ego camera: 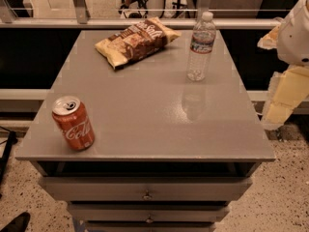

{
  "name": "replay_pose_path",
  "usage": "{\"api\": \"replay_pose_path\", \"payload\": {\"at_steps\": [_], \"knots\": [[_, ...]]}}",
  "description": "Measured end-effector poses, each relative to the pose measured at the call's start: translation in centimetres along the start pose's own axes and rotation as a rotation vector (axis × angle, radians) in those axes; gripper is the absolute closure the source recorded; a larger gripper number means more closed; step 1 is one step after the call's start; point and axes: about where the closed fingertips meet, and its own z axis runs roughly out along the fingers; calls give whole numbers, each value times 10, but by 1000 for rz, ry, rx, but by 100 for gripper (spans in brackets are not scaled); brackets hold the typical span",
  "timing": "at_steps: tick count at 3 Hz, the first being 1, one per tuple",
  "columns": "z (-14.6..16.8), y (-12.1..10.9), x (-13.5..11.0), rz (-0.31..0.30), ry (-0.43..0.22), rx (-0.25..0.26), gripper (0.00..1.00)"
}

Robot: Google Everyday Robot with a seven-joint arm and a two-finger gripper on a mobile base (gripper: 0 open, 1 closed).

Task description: Knock water bottle over

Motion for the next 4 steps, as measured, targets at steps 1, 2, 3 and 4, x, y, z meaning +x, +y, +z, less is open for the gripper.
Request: {"api": "replay_pose_path", "payload": {"at_steps": [1,2,3,4], "knots": [[0,0,0,0,0,0,0],[2,-4,3,10,-23,16,0],[17,-22,3,51,-77,46,0],[55,-57,-15,113,-196,79,0]]}}
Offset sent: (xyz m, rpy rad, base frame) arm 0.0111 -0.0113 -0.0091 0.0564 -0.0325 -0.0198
